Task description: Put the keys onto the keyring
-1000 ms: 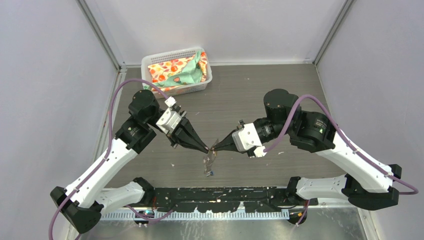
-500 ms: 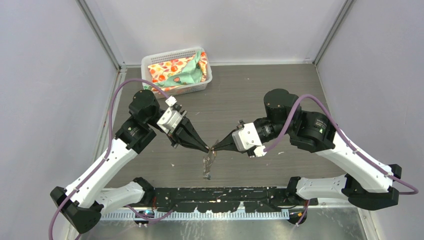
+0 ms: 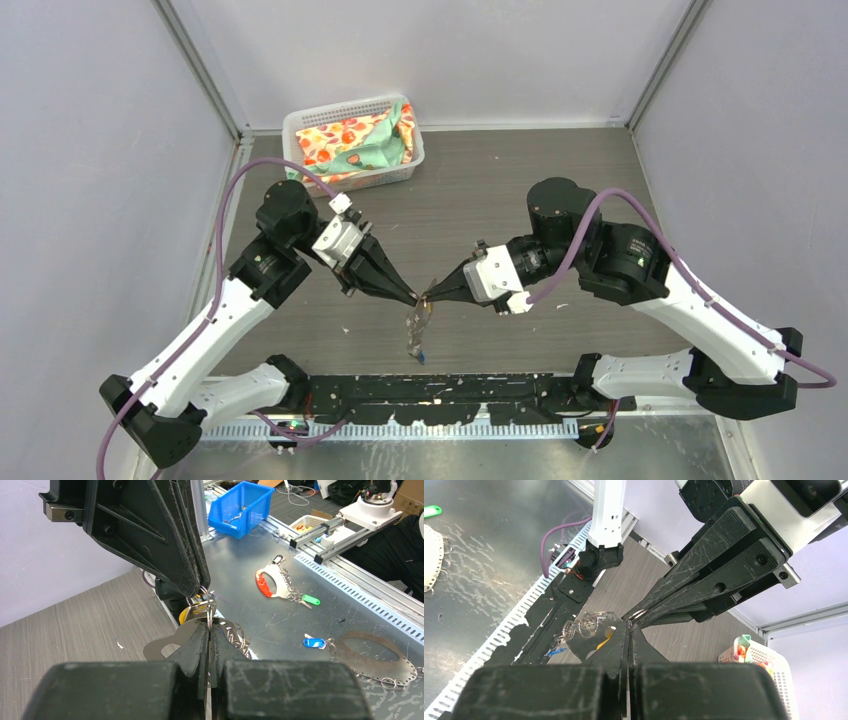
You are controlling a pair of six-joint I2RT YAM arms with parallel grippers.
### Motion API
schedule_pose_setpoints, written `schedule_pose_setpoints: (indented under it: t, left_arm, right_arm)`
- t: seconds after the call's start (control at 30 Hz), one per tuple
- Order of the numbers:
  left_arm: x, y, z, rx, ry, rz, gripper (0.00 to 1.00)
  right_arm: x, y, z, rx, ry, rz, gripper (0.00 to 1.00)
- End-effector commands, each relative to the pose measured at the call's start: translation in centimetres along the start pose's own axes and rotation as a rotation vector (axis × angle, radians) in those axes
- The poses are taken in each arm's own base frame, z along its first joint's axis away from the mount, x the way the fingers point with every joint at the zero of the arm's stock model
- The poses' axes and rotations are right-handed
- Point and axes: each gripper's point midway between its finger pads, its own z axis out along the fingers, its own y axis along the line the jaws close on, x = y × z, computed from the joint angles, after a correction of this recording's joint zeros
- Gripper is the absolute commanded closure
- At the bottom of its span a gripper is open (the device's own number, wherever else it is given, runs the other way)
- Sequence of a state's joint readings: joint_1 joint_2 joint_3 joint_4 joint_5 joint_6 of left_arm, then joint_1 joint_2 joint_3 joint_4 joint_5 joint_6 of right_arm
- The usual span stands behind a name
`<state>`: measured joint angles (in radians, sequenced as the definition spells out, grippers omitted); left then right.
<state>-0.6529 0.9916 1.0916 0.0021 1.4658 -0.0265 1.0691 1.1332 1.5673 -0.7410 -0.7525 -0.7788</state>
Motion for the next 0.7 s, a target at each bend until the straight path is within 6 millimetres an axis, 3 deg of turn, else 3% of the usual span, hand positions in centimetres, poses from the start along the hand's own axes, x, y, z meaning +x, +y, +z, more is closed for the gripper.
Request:
schedule_pose_setpoints:
  t: [0.0,0.67]
  left_arm:
    - [-0.86,-0.67,-0.03,0.001,-0.004,0.02,1.0]
    - [-0.9,-0.76,-0.04,0.005,-0.004,0.023,1.0]
  right_arm:
    - [-2.24,-1.26,-0.18,0.037,-0.058,-0.05,0.99]
    - [-2.24,-1.56,0.51,0.039,-0.078,-0.05,0.99]
